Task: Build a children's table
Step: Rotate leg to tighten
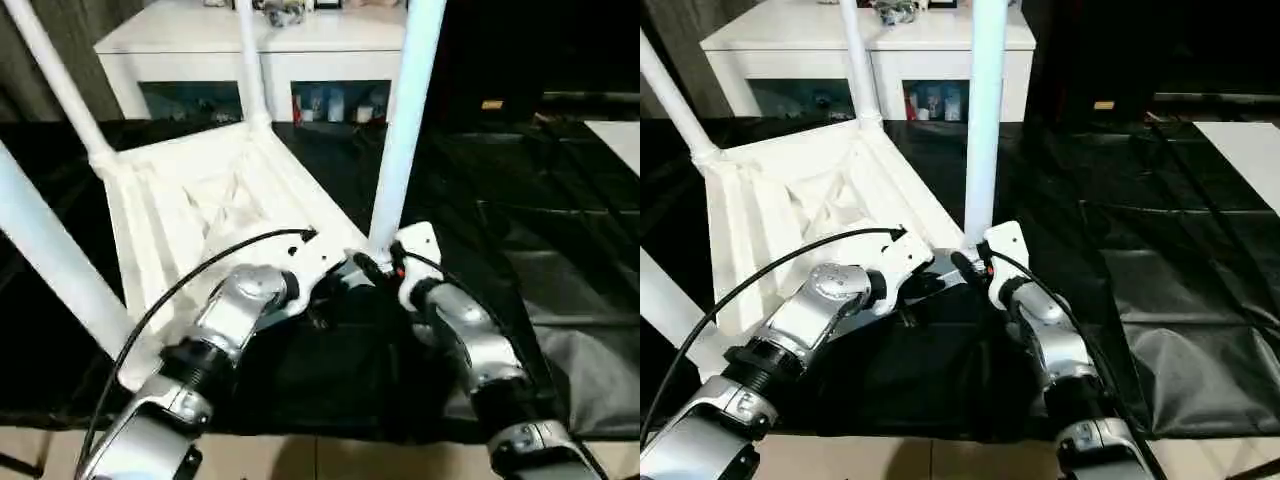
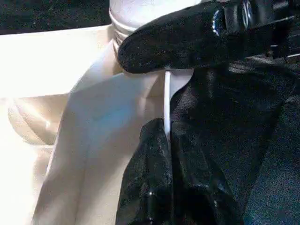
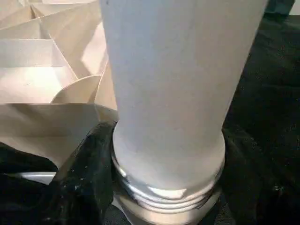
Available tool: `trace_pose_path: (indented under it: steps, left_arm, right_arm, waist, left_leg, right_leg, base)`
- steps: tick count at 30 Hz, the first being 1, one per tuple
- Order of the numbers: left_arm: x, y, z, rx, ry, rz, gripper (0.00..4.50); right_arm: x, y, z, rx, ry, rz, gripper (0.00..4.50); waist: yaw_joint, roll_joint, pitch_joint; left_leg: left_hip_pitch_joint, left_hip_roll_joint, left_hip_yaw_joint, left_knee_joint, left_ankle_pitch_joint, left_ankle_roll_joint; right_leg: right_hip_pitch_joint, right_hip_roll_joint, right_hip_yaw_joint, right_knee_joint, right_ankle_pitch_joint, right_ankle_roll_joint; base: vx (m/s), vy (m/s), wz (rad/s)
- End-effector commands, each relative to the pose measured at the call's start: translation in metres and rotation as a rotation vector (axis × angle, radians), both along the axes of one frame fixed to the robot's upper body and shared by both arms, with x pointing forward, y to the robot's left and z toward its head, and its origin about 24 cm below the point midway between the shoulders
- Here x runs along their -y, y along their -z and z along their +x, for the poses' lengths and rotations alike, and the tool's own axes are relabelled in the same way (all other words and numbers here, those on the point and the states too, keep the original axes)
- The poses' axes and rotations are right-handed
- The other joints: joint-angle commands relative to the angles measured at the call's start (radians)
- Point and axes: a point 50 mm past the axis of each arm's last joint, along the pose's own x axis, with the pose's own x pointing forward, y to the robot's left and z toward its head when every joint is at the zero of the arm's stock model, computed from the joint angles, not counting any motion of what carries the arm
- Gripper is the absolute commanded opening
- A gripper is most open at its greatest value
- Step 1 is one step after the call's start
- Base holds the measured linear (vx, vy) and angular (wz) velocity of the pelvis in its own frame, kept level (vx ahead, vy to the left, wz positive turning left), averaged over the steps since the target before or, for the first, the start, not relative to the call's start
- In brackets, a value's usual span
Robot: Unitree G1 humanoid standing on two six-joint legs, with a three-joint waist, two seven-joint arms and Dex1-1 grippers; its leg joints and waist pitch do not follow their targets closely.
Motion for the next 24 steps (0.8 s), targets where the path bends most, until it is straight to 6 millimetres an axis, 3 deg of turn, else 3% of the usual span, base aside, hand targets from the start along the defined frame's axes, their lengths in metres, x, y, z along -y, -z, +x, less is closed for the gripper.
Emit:
trace_pose_path:
  steps: [1, 3, 5, 8, 12, 15, 20, 24]
  left_arm:
    - [-0.017, -0.005, 0.007, 0.060, -0.080, -0.013, 0.00]
    - [-0.019, -0.006, 0.003, 0.059, -0.033, -0.025, 0.00]
    - [-0.022, -0.006, -0.001, 0.047, -0.009, -0.035, 0.00]
    - [-0.025, -0.008, -0.007, 0.045, 0.051, -0.049, 0.00]
    - [-0.028, -0.014, -0.028, 0.007, 0.269, -0.119, 0.00]
    - [-0.030, -0.016, -0.038, -0.027, 0.347, -0.143, 0.00]
    - [-0.031, -0.019, -0.047, -0.056, 0.396, -0.161, 0.00]
    - [-0.033, -0.018, -0.047, -0.058, 0.390, -0.154, 0.00]
  right_arm:
    - [-0.025, -0.007, -0.010, 0.028, -0.222, 0.055, 3.42]
    - [-0.016, -0.009, -0.009, 0.024, -0.243, 0.055, 3.51]
    - [-0.005, -0.012, -0.007, 0.025, -0.275, 0.037, 3.77]
    - [0.007, -0.017, -0.008, 0.027, -0.361, 0.014, 3.77]
    - [0.023, -0.023, -0.018, 0.014, -0.570, -0.012, 3.77]
    - [0.026, -0.025, -0.022, 0.002, -0.635, -0.010, 3.77]
    - [0.027, -0.023, -0.031, -0.040, -0.755, -0.023, 3.77]
    - [0.029, -0.019, -0.035, -0.068, -0.817, -0.059, 3.77]
  waist:
    - [0.003, -0.020, -0.068]
    - [-0.001, -0.024, -0.068]
    - [-0.005, -0.023, -0.067]
    - [-0.005, -0.023, -0.068]
    - [-0.003, -0.025, -0.068]
    - [0.002, -0.020, -0.068]
    - [0.014, -0.023, -0.063]
    - [0.022, -0.024, -0.063]
  left_leg:
    - [0.004, 0.017, -0.013, -0.072, -0.252, 0.046]
    - [-0.007, 0.015, -0.016, -0.073, -0.246, 0.054]
    - [-0.004, 0.018, -0.015, -0.072, -0.248, 0.059]
    - [-0.001, 0.020, -0.015, -0.070, -0.233, 0.060]
    - [-0.001, 0.023, -0.013, -0.067, -0.221, 0.085]
    - [0.004, 0.028, -0.011, -0.067, -0.226, 0.089]
    - [0.013, 0.031, -0.005, -0.070, -0.258, 0.071]
    - [0.009, 0.029, -0.008, -0.072, -0.263, 0.057]
  right_leg:
    - [0.049, -0.035, 0.025, -0.081, -0.287, -0.187]
    - [0.059, -0.036, 0.022, -0.078, -0.273, -0.185]
    - [0.055, -0.037, 0.022, -0.081, -0.294, -0.186]
    - [0.056, -0.036, 0.021, -0.080, -0.284, -0.201]
    - [0.054, -0.037, 0.023, -0.073, -0.233, -0.233]
    - [0.050, -0.036, 0.024, -0.069, -0.219, -0.252]
    - [0.041, -0.034, 0.027, -0.073, -0.261, -0.247]
    - [0.045, -0.036, 0.028, -0.074, -0.295, -0.220]
  base:
    - [0.000, 0.000, 0.00]
    - [0.000, 0.000, 0.00]
    - [0.000, 0.000, 0.00]
    - [0.000, 0.000, 0.00]
    - [0.000, 0.000, 0.00]
    - [0.000, 0.000, 0.00]
    - [0.000, 0.000, 0.00]
    - [0.000, 0.000, 0.00]
